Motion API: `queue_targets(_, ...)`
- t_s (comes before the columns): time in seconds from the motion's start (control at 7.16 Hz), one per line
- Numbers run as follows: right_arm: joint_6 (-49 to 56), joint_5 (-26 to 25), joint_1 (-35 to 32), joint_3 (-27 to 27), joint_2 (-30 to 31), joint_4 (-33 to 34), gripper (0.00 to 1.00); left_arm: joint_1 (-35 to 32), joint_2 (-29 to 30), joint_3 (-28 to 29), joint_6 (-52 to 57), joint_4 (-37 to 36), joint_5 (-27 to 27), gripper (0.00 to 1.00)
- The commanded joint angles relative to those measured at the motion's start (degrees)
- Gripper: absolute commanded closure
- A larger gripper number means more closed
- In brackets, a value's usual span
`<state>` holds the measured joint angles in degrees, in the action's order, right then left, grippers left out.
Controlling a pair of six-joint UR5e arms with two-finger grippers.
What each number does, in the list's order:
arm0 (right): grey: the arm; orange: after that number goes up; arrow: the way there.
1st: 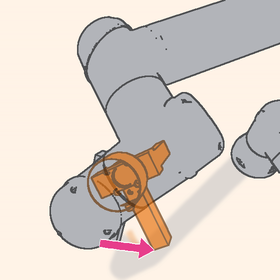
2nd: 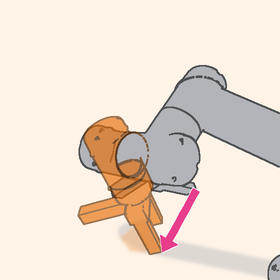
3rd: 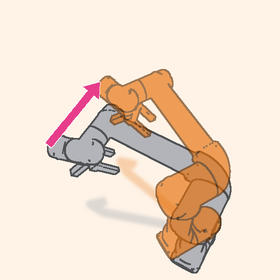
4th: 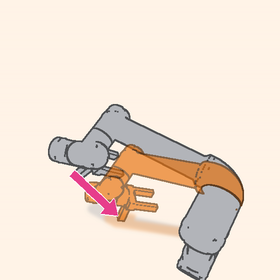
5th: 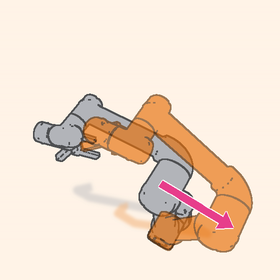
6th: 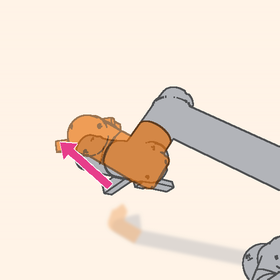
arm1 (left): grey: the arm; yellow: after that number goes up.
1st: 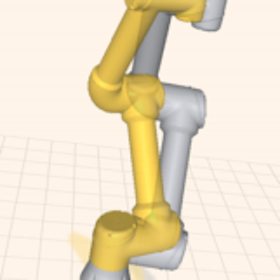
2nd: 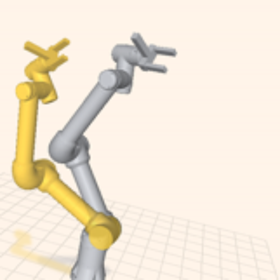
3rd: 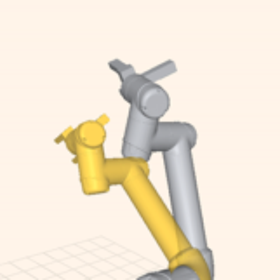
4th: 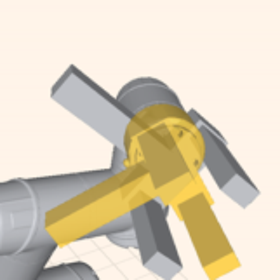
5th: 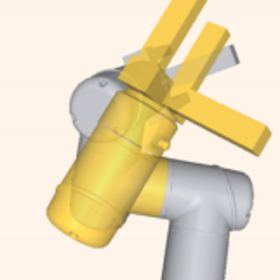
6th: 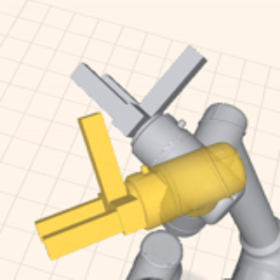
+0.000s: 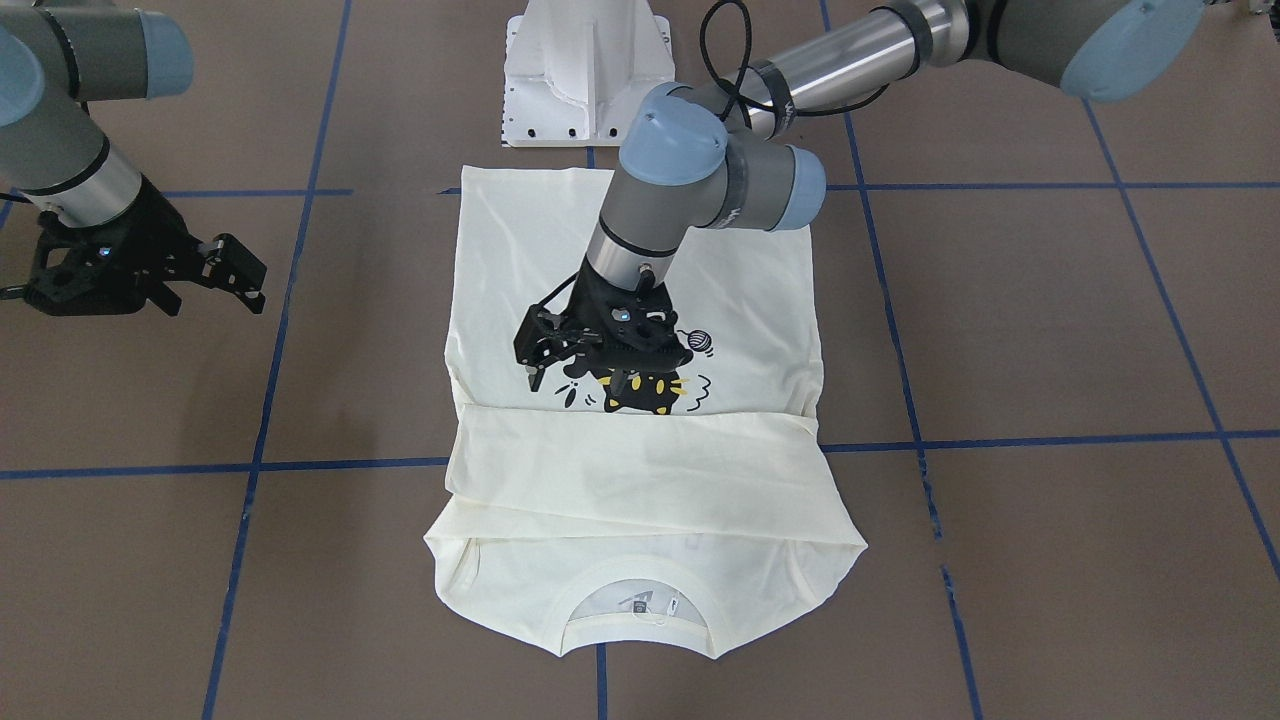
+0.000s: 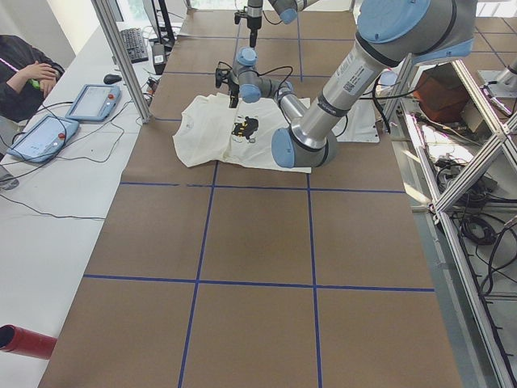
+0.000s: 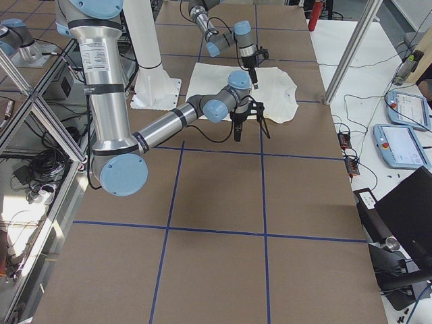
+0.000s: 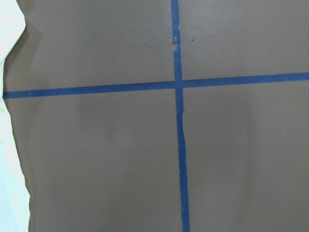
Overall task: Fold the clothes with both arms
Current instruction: 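Release the sleeve and withdraw the left gripper while the right gripper lowers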
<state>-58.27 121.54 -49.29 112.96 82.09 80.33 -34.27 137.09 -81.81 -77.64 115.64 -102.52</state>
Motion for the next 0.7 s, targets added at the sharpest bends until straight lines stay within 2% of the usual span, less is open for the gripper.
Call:
queue_targets(0.0,-11.1,-4.7,7.6,3.9,-0.8,0.1,0.00,-1.5,-12.5,-15.6,6.4,-8.1,-3.3,0.00)
queue_targets(0.14,-16.5,-6.5,11.1,4.9,-2.6,0.2,0.00,-2.1,-18.9,-22.1,7.1,-8.7,-3.4,0.00)
queue_targets(0.28,-21.2,-10.7,16.0,6.3,-2.7,0.3,0.00,-2.3,-24.8,-27.6,11.5,-9.8,-3.6,0.00)
queue_targets(0.56,-30.4,-19.8,27.5,7.5,-2.8,0.2,0.00,-2.6,-32.1,-33.7,15.2,-10.3,-3.5,0.00)
